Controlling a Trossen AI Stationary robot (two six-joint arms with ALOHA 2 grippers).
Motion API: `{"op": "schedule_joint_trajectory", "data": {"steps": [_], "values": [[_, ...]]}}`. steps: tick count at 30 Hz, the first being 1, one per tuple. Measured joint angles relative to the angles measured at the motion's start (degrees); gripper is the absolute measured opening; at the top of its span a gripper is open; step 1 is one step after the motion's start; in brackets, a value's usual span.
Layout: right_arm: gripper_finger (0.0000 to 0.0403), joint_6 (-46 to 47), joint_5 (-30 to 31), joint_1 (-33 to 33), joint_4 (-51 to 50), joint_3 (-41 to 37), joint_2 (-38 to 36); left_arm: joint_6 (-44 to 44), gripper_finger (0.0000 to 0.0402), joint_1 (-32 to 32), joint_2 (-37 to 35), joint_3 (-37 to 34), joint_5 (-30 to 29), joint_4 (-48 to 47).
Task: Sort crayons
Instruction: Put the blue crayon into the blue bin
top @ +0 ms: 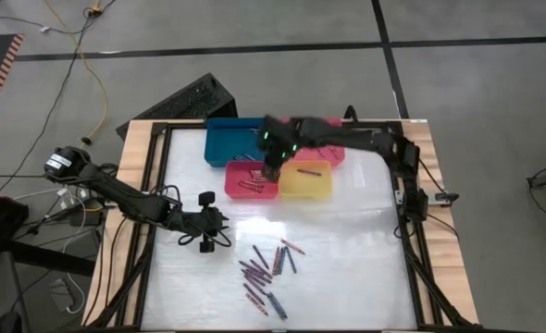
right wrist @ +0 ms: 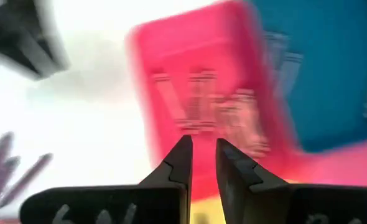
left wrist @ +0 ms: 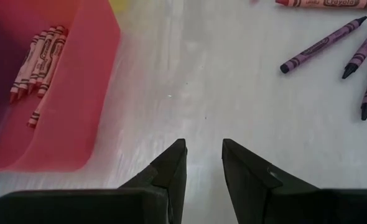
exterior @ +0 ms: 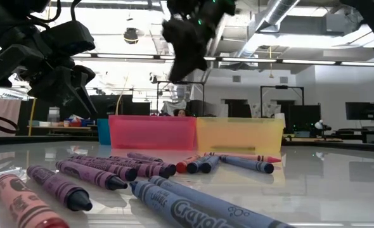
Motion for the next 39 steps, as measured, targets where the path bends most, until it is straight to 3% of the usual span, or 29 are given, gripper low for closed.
{"op": "schedule_joint_trajectory", "data": {"steps": [6, 10, 19, 22, 25, 29, 39], "values": [[0.0066, 1.2, 0.3, 11.9, 1.4, -0.3, 0.7, 0.0, 0.0094, 0.0, 0.0, 0.0, 0.0, 0.0], [0.0066, 0.6, 3.9, 19.7, 5.9, -2.7, 0.7, 0.0, 0.0094, 0.0, 0.0, 0.0, 0.0, 0.0], [0.0066, -4.1, 6.7, 32.1, 2.6, -2.8, 1.8, -2.0, 0.0094, 0.0, 0.0, 0.0, 0.2, 0.0], [0.0066, 3.1, 8.4, 34.6, 0.2, -2.6, 2.3, -2.3, 0.0094, -0.1, 0.0, 0.0, 0.2, 0.1], [0.0066, 16.9, 13.9, 36.7, -5.7, -2.7, 3.3, -2.4, 0.0094, -0.1, 0.0, 0.0, 0.2, 0.1], [0.0066, 34.4, 15.6, 38.0, -11.6, -2.8, 5.2, -2.2, 0.0094, -0.1, 0.0, 0.0, 0.1, 0.7], [0.0066, 39.6, 12.5, 39.5, -12.5, -2.7, 13.3, -1.6, 0.0094, -0.1, 0.0, 0.0, 0.3, 2.5]]}}
